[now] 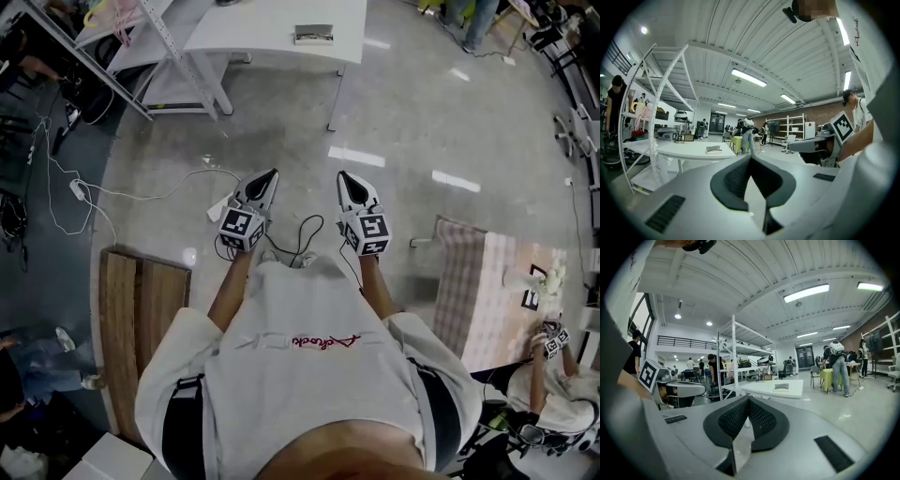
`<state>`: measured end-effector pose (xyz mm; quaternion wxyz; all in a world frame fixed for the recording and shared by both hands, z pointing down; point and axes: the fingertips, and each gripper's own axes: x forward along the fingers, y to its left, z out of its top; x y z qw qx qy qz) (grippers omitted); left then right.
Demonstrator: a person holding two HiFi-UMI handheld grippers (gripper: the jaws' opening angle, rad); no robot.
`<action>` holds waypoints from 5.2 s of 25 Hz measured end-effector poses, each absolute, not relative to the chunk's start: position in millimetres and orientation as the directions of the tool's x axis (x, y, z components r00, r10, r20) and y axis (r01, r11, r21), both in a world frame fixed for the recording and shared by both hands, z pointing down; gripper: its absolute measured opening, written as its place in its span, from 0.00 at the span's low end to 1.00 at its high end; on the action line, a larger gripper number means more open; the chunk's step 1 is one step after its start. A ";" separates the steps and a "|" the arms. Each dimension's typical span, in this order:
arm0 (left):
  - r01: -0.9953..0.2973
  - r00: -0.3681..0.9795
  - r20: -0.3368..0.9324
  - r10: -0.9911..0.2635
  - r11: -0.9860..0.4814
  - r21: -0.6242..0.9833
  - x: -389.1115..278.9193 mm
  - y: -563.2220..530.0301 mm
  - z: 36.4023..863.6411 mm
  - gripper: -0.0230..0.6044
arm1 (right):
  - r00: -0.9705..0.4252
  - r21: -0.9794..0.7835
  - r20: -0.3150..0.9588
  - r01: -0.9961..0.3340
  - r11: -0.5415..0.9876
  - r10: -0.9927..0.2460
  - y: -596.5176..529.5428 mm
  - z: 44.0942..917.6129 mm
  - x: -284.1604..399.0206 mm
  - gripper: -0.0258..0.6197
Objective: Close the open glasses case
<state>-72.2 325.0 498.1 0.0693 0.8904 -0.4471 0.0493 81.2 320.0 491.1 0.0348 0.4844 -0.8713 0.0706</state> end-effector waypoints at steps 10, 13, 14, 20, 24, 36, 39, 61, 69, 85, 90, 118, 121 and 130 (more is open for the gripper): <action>-0.808 0.588 0.170 -0.790 -0.581 0.095 -53.9 332.4 509.0 0.07 | -0.551 -0.096 0.141 -0.835 0.542 -0.823 325.7 501.0 95.4 0.04; -0.812 0.583 0.162 -0.796 -0.576 0.093 -49.6 328.5 506.7 0.07 | -0.551 -0.098 0.137 -0.834 0.542 -0.823 324.3 502.1 102.0 0.04; -0.814 0.581 0.160 -0.798 -0.574 0.091 -47.6 328.0 506.6 0.07 | -0.550 -0.098 0.136 -0.835 0.542 -0.824 324.1 502.7 104.9 0.04; -0.816 0.577 0.163 -0.800 -0.571 0.088 -41.2 320.9 509.7 0.07 | -0.554 -0.095 0.133 -0.832 0.546 -0.822 316.5 502.3 112.5 0.04; -0.823 0.568 0.157 -0.808 -0.562 0.087 -38.5 316.8 508.1 0.07 | -0.563 -0.093 0.130 -0.826 0.555 -0.816 310.5 501.5 115.0 0.04; -0.817 0.577 0.163 -0.800 -0.569 0.097 -35.8 295.4 510.9 0.07 | -0.567 -0.085 0.127 -0.823 0.561 -0.814 293.4 504.3 120.6 0.04; -0.816 0.577 0.157 -0.801 -0.572 0.079 -32.6 286.2 512.7 0.07 | -0.565 -0.081 0.119 -0.825 0.559 -0.817 288.5 503.6 124.0 0.04; -0.814 0.581 0.165 -0.797 -0.571 0.106 -44.5 206.7 533.7 0.07 | -0.586 -0.087 0.153 -0.810 0.579 -0.796 211.4 526.0 98.0 0.04; -0.803 0.595 0.173 -0.785 -0.582 0.127 -52.3 140.1 537.4 0.07 | -0.582 -0.091 0.174 -0.813 0.575 -0.794 146.7 529.9 86.4 0.04; -0.762 0.647 0.183 -0.740 -0.623 0.175 -75.5 -17.4 530.4 0.07 | -0.563 -0.095 0.210 -0.826 0.556 -0.799 -12.5 518.1 54.4 0.04; -0.749 0.662 0.188 -0.725 -0.632 0.199 -83.3 -61.4 529.6 0.07 | -0.556 -0.081 0.219 -0.829 0.553 -0.802 -55.1 515.2 42.2 0.04; -0.702 0.712 0.219 -0.667 -0.665 0.256 -80.8 -166.8 553.7 0.07 | -0.523 -0.099 0.260 -0.851 0.516 -0.812 -159.2 535.4 35.1 0.04; -0.717 0.696 0.230 -0.680 -0.650 0.250 -78.4 -181.0 559.3 0.07 | -0.537 -0.107 0.258 -0.842 0.529 -0.803 -177.7 538.2 37.5 0.04; -0.758 0.652 0.257 -0.713 -0.604 0.247 -67.6 -250.4 564.8 0.07 | -0.591 -0.132 0.250 -0.806 0.578 -0.767 -255.2 541.6 43.9 0.04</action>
